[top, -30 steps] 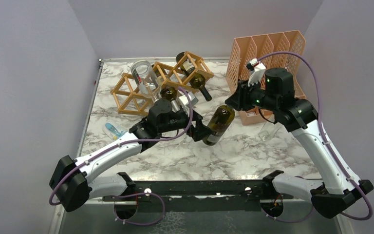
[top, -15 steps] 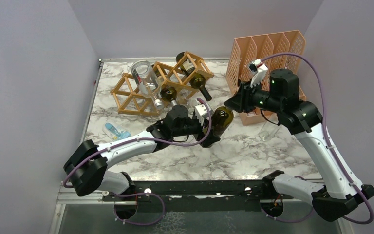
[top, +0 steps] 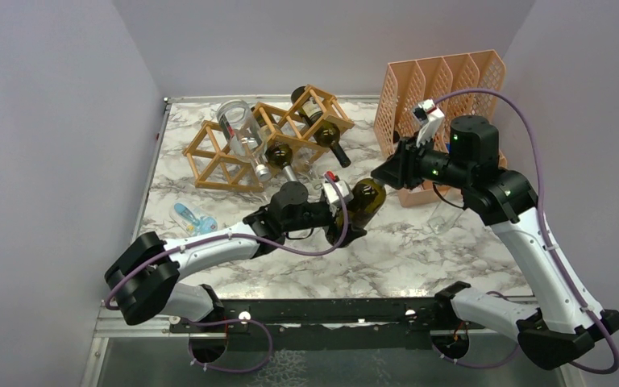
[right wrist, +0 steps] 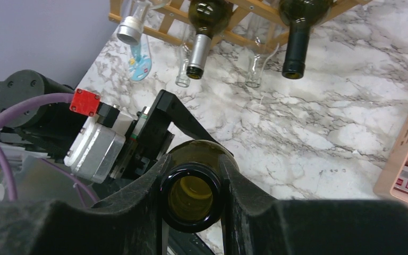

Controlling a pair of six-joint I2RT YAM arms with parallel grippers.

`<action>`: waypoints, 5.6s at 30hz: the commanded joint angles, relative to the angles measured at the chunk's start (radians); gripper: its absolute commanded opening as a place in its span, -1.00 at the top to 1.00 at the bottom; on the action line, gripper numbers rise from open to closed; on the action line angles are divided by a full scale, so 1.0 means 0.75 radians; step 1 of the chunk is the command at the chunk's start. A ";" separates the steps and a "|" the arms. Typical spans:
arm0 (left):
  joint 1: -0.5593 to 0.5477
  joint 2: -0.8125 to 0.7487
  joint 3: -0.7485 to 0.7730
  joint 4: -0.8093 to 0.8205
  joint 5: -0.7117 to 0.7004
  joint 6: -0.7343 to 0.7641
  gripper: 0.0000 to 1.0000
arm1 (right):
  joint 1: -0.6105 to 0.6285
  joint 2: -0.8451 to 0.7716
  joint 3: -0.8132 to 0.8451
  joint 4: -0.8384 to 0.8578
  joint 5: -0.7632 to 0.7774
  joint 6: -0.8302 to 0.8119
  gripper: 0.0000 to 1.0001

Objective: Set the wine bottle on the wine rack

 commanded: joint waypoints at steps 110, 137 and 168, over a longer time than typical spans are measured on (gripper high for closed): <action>0.066 0.013 0.921 -0.229 -0.821 0.417 -0.98 | 0.007 -0.294 -0.293 -0.190 -0.195 -0.139 0.98; 0.644 -0.198 0.974 -0.846 -0.937 -0.057 -0.98 | 0.024 -0.247 -0.384 0.456 -0.686 0.064 0.98; 0.652 -0.514 0.904 -0.909 -1.325 0.090 -0.98 | 1.065 0.590 -0.319 0.985 0.492 0.511 0.98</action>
